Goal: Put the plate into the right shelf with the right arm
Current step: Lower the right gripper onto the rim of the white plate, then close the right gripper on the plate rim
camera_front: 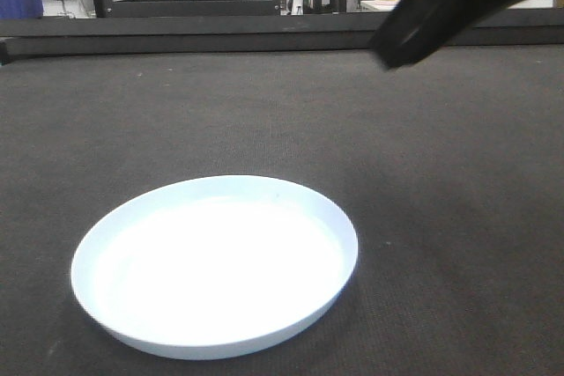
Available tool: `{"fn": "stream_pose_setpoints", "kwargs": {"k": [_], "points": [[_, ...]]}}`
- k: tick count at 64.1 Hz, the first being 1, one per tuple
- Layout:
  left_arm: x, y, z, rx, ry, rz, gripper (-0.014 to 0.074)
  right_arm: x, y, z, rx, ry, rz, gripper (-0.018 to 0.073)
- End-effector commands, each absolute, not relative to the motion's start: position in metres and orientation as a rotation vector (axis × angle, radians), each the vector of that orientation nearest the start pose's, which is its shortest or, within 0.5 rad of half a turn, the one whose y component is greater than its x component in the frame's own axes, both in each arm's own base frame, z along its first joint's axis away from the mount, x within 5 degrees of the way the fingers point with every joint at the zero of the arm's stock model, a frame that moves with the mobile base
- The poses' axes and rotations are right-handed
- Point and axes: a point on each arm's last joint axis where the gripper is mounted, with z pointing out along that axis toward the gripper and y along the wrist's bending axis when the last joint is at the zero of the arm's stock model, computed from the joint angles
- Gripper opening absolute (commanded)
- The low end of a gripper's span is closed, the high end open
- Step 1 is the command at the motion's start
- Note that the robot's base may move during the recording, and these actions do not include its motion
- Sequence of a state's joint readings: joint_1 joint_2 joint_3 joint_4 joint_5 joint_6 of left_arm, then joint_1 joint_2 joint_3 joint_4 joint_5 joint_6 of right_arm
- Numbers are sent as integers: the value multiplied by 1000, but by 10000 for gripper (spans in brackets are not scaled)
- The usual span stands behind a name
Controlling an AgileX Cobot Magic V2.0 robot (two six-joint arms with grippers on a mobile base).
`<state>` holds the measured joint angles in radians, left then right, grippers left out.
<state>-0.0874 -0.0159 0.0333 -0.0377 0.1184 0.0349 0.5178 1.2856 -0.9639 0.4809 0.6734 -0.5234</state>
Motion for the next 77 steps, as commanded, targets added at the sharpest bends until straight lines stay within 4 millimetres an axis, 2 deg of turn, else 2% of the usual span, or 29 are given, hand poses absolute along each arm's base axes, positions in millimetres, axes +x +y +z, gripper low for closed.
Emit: {"fn": "stream_pose_setpoints", "kwargs": {"k": [1, 6, 11, 24, 41, 64, 72, 77], "points": [[56, -5, 197, 65, 1536, -83, -47, 230, 164, 310, -867, 2167, 507, 336], [56, -5, 197, 65, 1536, -83, -47, 241, 171, 296, -856, 2188, 494, 533], [56, -5, 197, 65, 1536, -83, -47, 246, 176, 286, -851, 2211, 495, 643], [56, -5, 197, 65, 1536, -83, -47, 257, 184, 262, -860, 2281, 489, 630], [56, -5, 197, 65, 1536, -83, -47, 268, 188, 243, -846, 2313, 465, 620], [56, -5, 197, 65, 1536, -83, -47, 272, 191, 232, -845, 2337, 454, 369], [56, -5, 197, 65, 1536, -83, -47, 274, 191, 227, -848, 2352, 452, 316], [56, -5, 197, 65, 1536, -83, -47, 274, 192, 224, -852, 2362, 452, 315]]}}
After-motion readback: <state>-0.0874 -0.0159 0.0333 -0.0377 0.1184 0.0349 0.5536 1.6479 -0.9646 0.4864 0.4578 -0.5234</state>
